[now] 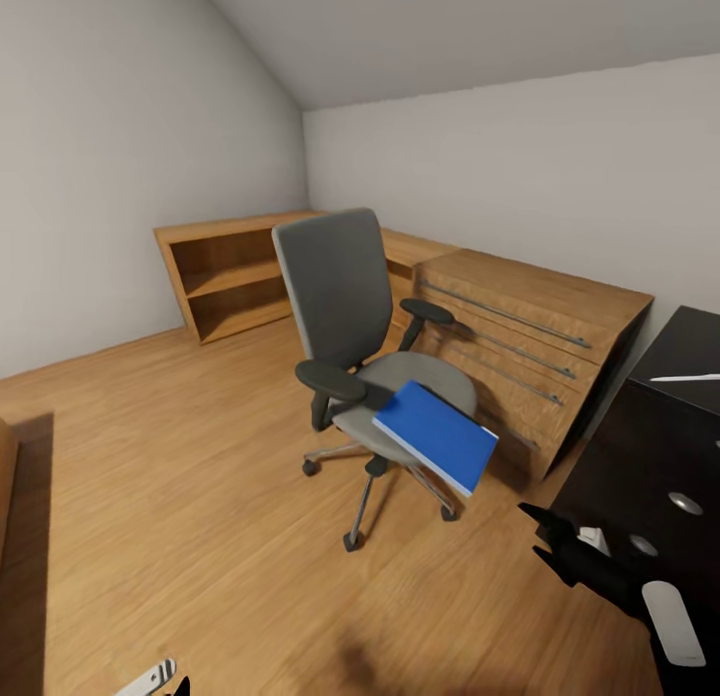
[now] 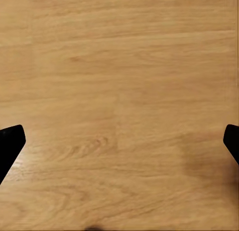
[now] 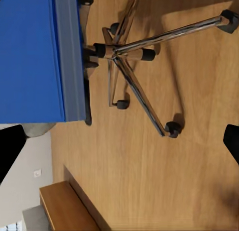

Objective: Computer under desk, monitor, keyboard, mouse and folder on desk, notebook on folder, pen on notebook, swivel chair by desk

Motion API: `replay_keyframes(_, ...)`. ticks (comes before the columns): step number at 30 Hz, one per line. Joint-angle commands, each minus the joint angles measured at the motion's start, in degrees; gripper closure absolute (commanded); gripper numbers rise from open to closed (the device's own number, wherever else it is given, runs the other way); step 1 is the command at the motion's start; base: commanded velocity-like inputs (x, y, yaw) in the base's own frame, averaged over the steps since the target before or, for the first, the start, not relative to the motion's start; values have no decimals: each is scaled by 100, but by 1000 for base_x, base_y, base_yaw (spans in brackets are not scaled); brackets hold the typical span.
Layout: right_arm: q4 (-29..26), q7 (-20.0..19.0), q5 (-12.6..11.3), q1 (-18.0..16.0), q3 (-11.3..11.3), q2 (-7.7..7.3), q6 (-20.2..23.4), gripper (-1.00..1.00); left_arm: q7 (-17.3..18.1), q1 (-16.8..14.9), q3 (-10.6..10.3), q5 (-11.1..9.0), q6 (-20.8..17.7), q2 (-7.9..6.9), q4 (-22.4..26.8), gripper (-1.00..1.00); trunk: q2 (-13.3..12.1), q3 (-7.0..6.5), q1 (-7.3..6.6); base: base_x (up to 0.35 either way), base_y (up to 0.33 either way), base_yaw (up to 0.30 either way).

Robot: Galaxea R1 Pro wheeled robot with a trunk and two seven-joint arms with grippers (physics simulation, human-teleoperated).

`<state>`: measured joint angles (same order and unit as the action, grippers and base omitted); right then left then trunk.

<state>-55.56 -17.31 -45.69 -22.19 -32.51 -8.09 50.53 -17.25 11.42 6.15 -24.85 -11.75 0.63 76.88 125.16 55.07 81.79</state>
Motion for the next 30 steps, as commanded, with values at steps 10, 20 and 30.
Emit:
replay_keyframes(10,-31,-57,9,-5,11,1,61,-100,-69,1,-558,-74,-80,-1,252,-100,405,184,220,0,0,0)
replay_keyframes(20,-33,-71,8,-5,7,-8,71,-100,-905,-224,-596,-678,-1485,206,1547,-100,806,364,439,0,0,0)
replay_keyframes(30,-27,-400,31,-5,16,-27,40,-100,-917,-269,-582,-741,-1579,196,1534,-100,1207,543,659,0,0,0)
